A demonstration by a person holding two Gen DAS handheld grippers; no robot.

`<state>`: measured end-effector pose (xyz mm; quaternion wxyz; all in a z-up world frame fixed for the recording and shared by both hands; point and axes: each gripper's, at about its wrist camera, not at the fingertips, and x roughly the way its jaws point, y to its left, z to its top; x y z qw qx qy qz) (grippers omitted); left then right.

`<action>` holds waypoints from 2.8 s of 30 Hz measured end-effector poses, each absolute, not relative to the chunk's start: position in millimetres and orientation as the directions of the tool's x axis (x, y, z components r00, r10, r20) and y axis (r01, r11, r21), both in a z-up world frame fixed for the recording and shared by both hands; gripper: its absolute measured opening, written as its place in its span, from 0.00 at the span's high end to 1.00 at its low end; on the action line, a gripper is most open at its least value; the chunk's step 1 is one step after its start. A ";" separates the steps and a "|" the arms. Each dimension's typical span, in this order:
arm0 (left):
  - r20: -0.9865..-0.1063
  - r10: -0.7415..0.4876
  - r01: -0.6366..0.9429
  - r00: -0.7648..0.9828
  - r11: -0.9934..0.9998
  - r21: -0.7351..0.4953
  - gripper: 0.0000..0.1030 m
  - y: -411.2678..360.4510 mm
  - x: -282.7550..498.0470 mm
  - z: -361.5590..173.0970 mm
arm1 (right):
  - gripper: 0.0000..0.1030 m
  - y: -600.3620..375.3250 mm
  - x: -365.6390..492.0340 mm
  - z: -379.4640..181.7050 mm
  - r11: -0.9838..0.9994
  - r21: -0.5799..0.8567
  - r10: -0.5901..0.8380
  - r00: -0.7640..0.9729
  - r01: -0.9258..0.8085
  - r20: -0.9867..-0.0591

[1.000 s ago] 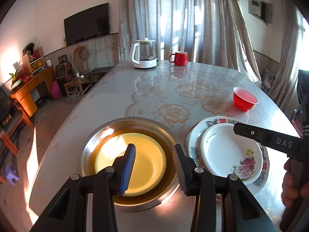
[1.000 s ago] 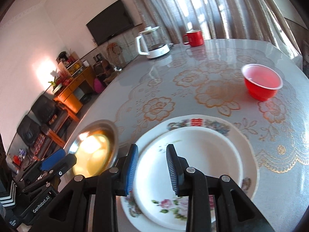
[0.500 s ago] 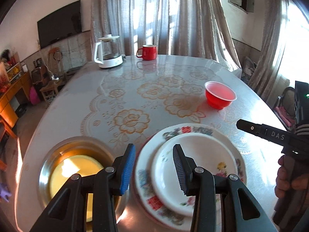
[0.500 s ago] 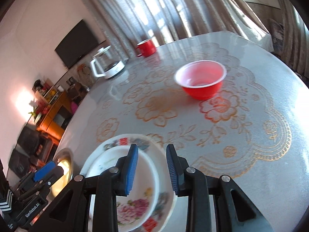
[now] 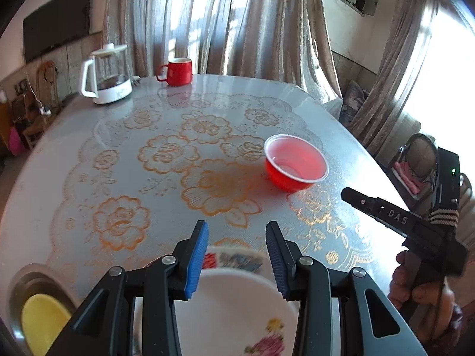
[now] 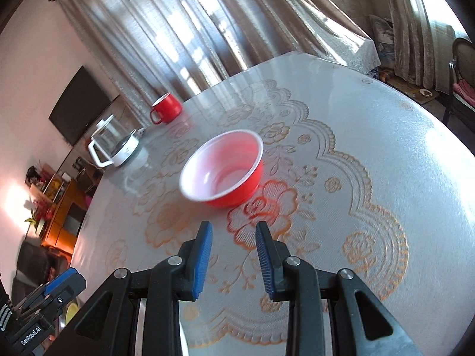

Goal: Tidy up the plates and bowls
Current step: 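Move the right gripper to the rim of the red bowl, then grasp the red bowl rim with the right gripper and lift it, then carry the red bowl with the right gripper over the yellow bowl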

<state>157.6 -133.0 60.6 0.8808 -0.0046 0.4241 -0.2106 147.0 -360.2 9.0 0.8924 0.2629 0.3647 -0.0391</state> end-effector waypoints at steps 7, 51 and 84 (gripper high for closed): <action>-0.761 -0.429 0.356 0.486 0.893 -0.276 0.61 -162.7 197.7 47.4 | 0.76 -377.1 179.4 6.8 0.852 0.444 0.114 0.729 0.278 -0.675; -0.739 -0.404 0.269 0.539 0.914 -0.303 0.76 -115.4 176.4 63.4 | 0.91 -296.7 178.5 28.8 0.872 0.484 0.296 0.702 0.079 -0.648; -0.693 -0.284 0.016 0.663 0.930 -0.366 0.76 95.0 54.2 60.2 | 0.90 -92.7 128.6 41.7 0.842 0.453 0.538 0.538 -0.294 -0.650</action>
